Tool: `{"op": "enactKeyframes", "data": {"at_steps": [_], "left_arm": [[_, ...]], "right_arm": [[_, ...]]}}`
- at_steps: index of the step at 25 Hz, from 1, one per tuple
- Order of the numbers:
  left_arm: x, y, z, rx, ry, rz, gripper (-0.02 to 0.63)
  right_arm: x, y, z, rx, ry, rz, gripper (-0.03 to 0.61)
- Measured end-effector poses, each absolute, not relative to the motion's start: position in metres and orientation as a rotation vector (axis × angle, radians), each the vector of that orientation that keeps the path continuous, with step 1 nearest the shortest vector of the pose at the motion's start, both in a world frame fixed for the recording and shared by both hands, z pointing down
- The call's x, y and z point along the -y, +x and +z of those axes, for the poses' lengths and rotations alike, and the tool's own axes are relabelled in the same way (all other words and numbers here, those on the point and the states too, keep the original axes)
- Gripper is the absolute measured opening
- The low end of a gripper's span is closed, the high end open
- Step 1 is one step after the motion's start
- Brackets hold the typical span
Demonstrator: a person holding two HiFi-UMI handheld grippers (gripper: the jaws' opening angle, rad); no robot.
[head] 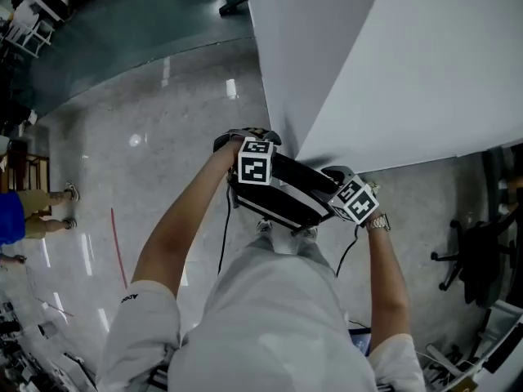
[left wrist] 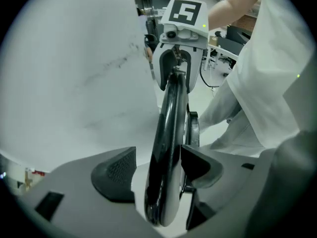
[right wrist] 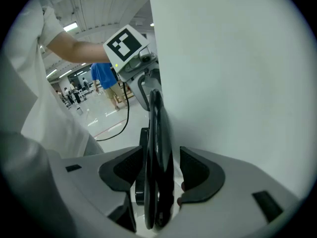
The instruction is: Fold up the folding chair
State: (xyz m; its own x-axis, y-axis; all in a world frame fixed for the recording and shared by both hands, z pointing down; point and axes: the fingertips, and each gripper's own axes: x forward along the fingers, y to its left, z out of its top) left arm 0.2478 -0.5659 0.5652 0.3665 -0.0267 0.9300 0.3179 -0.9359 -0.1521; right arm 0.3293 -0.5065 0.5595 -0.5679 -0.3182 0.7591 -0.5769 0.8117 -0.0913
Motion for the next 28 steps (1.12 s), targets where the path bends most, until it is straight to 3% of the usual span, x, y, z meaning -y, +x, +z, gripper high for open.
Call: {"op": "enactKeyframes", "data": {"at_steps": [8, 11, 13, 20, 28], "left_arm": [[0.553, 0.24, 0.516, -0.461, -2.568, -1.443, 0.267], [0.516, 0.238, 0.497, -0.785, -2.679, -1.317, 0.172], [0.492, 0.234, 0.49, -0.981, -2.713, -1.237, 0.111], [0.406, 0.196, 0.493, -1.634, -2.731, -1.025, 0.012], [0.281, 0.136, 0.475, -2.396, -2.553, -0.504, 0.012]], "right_arm": [[0.503, 0.35, 0.507, 2.442, 0.651, 0.271, 0.191], [0.49, 0.35, 0.499, 2.518, 0.588, 0.198, 0.038], [0.48, 0.346, 0.494, 2.56, 0.531, 0.188, 0.006], [0.438, 0.298, 0.483, 2.69, 0.276, 0.183, 0.005], [0.349, 0.231, 0.466, 2.789, 0.065, 0.266, 0.005]]}}
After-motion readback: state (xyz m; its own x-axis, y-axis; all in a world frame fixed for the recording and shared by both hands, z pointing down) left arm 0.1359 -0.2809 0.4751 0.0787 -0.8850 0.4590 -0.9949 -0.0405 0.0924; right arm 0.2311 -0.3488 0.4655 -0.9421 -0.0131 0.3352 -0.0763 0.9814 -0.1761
